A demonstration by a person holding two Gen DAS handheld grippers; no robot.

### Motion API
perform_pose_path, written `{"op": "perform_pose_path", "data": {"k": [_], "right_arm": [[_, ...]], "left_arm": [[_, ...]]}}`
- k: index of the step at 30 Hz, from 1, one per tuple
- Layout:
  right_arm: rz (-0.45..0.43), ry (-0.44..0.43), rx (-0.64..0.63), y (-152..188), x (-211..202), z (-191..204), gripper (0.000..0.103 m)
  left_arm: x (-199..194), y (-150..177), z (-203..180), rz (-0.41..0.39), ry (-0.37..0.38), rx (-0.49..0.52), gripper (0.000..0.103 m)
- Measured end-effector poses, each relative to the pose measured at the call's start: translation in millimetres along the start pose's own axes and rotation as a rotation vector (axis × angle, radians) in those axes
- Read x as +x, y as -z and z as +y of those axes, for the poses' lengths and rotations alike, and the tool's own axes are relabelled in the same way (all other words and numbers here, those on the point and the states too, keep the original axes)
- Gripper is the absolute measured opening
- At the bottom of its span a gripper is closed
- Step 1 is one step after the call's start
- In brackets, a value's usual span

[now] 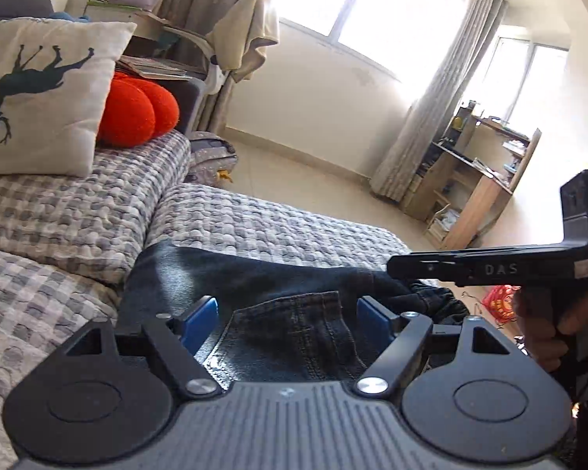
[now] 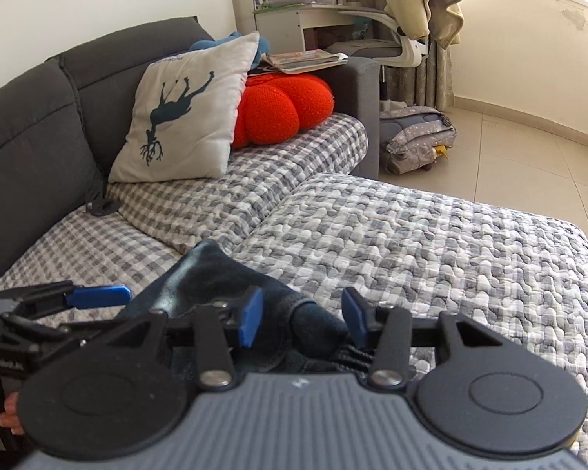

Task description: Fold clothes

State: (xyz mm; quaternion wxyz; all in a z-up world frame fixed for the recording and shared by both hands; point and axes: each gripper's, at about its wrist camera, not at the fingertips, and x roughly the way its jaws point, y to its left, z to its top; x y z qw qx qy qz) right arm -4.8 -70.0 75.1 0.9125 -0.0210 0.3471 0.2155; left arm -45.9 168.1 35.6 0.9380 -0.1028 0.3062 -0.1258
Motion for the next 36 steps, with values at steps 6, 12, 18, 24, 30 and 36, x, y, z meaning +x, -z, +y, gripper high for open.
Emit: {"op": "perform_pose_path", "data": {"k": [6, 12, 18, 24, 30, 36], "right_arm": [[-0.074, 0.050, -0.027, 24, -33, 11, 0.050], [-0.025, 0.096, -0.073, 40, -25, 16, 0.050], [0.089, 0.058, 0.104, 69, 3, -15, 0.056], [0.121, -0.014, 0.311, 76, 4, -41, 0.068], [0.086, -0.083, 0.415, 70, -20, -51, 0.078], [0.141, -0.191, 0.629, 85, -9, -73, 0.081]], "left_arm": [[6, 11, -11, 0.113, -0.095, -0.006, 0.079], [19, 20, -20, 0.165, -0.127, 0.015, 0.079], [23, 25, -24, 0.181, -0.145, 0.049, 0.079], [16, 12, -9, 0.190, -0.088, 0.018, 0.080], [-11, -16, 40, 0.153, -0.112, -0.054, 0.080], [-11, -19, 103, 0.240, 0.003, -0.206, 0.080]]}}
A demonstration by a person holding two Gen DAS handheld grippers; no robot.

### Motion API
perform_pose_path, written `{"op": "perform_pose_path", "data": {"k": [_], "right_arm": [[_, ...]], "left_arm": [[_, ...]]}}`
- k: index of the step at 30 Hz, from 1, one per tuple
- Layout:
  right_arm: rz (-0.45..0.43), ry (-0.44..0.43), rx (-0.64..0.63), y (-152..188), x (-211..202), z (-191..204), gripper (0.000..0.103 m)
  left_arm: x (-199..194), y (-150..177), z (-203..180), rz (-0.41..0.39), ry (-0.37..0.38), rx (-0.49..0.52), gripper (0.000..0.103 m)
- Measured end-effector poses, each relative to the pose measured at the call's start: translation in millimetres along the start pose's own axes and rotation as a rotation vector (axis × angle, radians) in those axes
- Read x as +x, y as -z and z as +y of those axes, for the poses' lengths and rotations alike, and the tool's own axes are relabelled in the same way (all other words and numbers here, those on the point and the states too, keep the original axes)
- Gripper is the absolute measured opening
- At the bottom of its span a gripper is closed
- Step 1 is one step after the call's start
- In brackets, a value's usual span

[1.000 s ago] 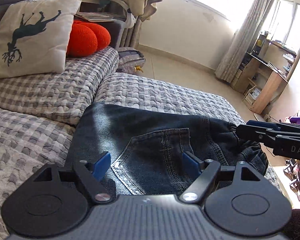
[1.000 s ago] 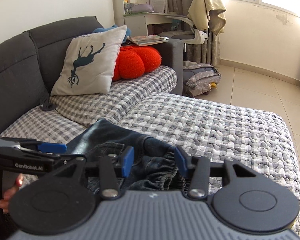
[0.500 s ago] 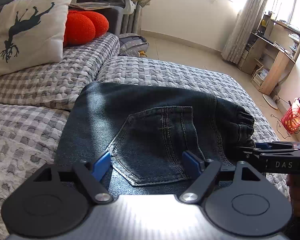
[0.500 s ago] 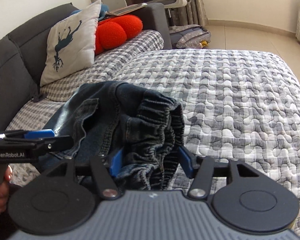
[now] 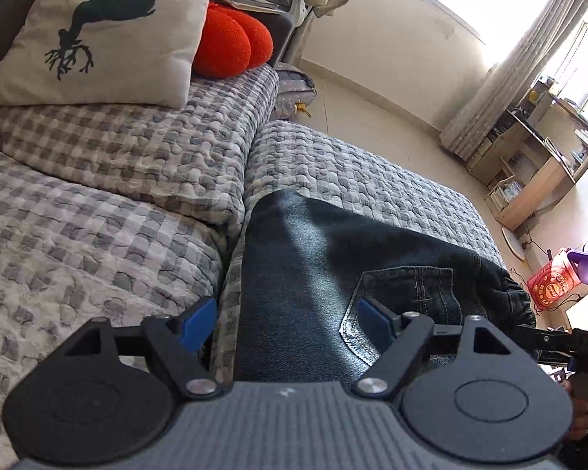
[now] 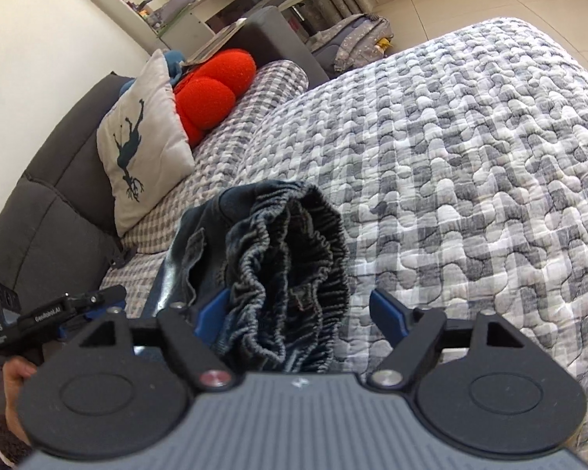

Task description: Fold clothes

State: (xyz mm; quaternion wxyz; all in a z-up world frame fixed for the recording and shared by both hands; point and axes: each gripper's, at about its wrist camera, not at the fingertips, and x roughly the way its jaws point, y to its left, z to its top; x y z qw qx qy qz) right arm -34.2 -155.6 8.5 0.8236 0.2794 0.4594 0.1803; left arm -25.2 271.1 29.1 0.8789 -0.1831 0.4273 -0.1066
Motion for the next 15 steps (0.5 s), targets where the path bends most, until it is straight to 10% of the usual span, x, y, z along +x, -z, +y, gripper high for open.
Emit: {"op": "perform_pose_path", "data": {"k": [15], "right_arm": [[0.100, -0.127, 0.238, 10, 33, -26, 0.085]], "left_arm": [[54, 8, 35, 0.118, 0.193, -0.131, 0.073]]}}
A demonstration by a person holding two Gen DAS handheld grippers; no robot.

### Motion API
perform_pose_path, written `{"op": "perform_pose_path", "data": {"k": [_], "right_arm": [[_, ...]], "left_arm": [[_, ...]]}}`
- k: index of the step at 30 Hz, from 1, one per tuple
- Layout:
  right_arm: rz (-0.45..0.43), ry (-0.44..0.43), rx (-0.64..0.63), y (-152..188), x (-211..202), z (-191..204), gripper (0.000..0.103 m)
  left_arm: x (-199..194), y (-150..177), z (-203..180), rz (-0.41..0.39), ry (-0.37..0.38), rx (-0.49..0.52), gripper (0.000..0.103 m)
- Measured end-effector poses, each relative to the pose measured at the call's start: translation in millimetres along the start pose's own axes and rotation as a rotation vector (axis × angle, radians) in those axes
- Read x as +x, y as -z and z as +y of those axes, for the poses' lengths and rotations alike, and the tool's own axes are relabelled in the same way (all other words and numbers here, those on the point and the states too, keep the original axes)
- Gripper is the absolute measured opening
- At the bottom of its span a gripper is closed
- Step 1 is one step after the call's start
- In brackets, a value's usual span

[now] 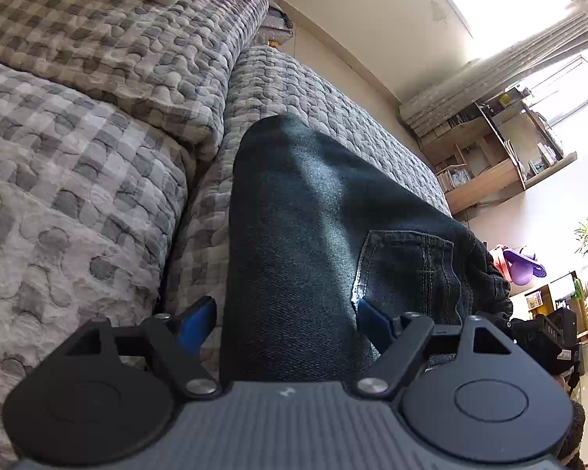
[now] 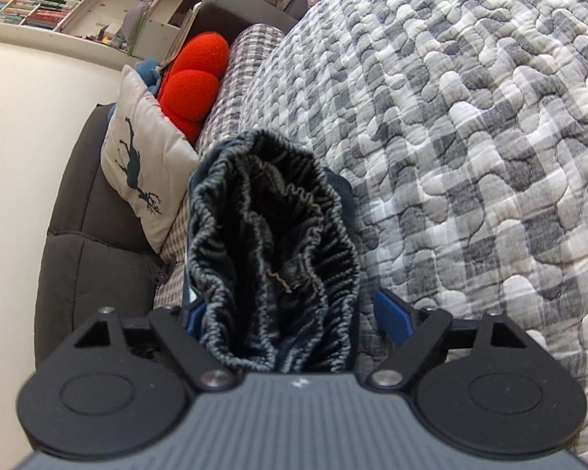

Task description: Fold clothes

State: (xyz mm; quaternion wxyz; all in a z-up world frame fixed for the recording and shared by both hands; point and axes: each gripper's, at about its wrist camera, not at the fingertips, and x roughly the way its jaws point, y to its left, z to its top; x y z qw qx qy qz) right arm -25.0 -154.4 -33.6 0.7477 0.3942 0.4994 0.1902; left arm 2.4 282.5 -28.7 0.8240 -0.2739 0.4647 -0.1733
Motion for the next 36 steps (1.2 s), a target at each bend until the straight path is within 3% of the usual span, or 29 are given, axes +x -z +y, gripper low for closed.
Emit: {"op": "perform_pose_path", "data": {"k": [4, 9, 15, 19, 27, 36], "right_arm": [[-0.008, -0.021, 0.008, 2, 8, 1, 0.078], [-0.039, -0.020, -0.028, 5, 14, 13, 0.073], [-0.091, -0.091, -0.133, 3, 13, 48, 0.066], [-0.065, -0.141, -0.175, -4, 29, 77, 0.064], [0.075, -0.239, -0.273, -13, 129, 171, 0.064], [0.291, -0.324, -0.353, 17, 287, 265, 0.064]], "left_arm": [[4, 5, -2, -0.045, 0.009, -0.018, 0.063], [-6, 14, -5, -0.113, 0.002, -0.038, 0.036], [-28, 18, -4, -0.165, 0.007, -0.055, 0.029], [-61, 16, 5, -0.247, -0.005, -0.078, 0.027], [-163, 3, 63, -0.444, -0.134, -0.173, 0.027], [-277, 1, 143, -0.590, -0.384, -0.305, 0.027]]}}
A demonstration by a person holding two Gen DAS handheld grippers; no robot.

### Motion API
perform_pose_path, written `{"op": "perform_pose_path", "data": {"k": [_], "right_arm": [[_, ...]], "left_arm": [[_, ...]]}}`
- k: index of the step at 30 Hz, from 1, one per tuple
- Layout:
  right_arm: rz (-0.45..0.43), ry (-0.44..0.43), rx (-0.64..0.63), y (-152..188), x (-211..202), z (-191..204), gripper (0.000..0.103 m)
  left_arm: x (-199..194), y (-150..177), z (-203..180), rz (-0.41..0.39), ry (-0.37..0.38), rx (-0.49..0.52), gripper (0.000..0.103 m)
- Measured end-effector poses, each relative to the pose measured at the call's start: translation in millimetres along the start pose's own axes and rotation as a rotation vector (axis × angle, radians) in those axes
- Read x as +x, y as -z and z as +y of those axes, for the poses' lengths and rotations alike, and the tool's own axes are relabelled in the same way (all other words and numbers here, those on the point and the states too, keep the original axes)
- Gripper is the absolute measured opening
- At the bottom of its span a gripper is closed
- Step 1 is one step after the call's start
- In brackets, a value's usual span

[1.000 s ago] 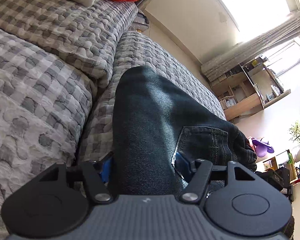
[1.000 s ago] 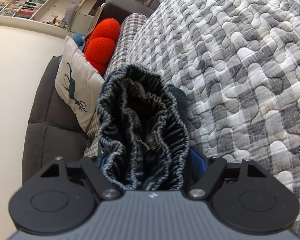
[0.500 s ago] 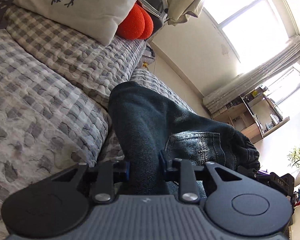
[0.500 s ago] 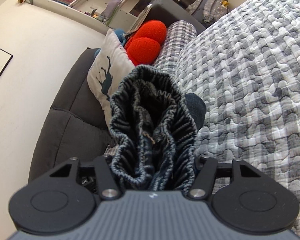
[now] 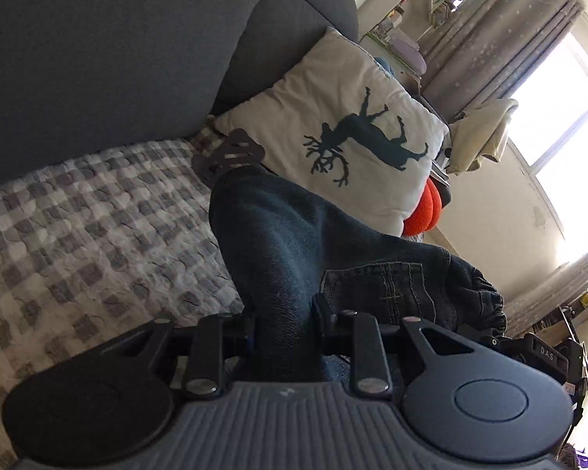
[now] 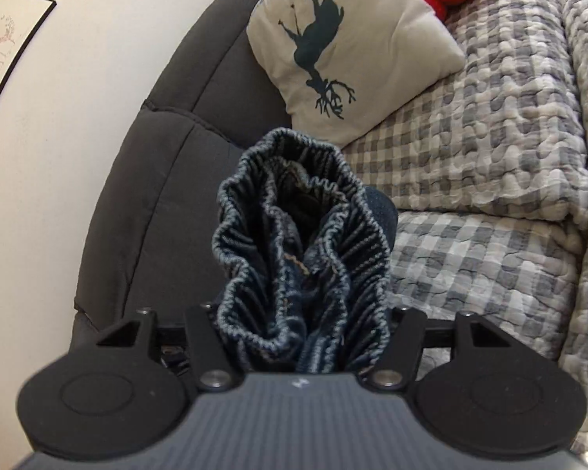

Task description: Fold clothes

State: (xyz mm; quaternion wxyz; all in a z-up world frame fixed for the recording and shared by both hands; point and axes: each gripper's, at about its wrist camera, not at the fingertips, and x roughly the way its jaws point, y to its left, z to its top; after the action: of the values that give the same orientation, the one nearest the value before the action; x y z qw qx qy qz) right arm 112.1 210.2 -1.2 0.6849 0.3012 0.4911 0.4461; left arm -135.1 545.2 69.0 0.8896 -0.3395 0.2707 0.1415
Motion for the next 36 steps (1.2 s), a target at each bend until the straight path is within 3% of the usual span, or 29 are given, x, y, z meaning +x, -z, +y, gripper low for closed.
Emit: {"op": "perform_pose_path", "data": {"k": [6, 11, 15, 18, 22, 26, 28, 32, 34, 36], "right_arm": [[0.091, -0.048, -0.027, -6, 84, 14, 0.066], [0.135, 0.107, -0.060, 3, 119, 6, 0.074], [0.106, 0.114, -0.144, -1, 102, 10, 0.078], [0.044, 0.183, -0.297, -6, 69, 28, 0.080], [-0.048, 0.244, -0.462, -11, 45, 60, 0.066], [-0.079, 0.235, -0.576, -3, 51, 92, 0.054], [-0.079, 0.255, -0.632, 6, 58, 101, 0.045], [-0.064, 0.301, -0.631, 16, 78, 96, 0.044], [-0.040, 0.343, -0.616, 20, 84, 84, 0.043], [-0.014, 0.370, -0.589, 24, 89, 70, 0.044]], "left_arm": [[-11, -16, 57, -0.055, -0.074, -0.073, 0.027], [9, -2, 85, 0.007, -0.129, -0.065, 0.036], [3, 0, 88, -0.006, -0.109, -0.062, 0.036], [-10, -4, 77, -0.060, -0.141, -0.030, 0.035], [-30, -3, 51, -0.163, -0.190, 0.060, 0.035], [-50, -1, 28, -0.259, -0.144, 0.144, 0.035], [-44, -1, 18, -0.227, -0.119, 0.181, 0.036], [-20, 14, 16, -0.135, -0.163, 0.234, 0.036], [-8, 23, 25, -0.093, -0.219, 0.212, 0.035], [2, 32, 38, -0.070, -0.222, 0.184, 0.032]]}}
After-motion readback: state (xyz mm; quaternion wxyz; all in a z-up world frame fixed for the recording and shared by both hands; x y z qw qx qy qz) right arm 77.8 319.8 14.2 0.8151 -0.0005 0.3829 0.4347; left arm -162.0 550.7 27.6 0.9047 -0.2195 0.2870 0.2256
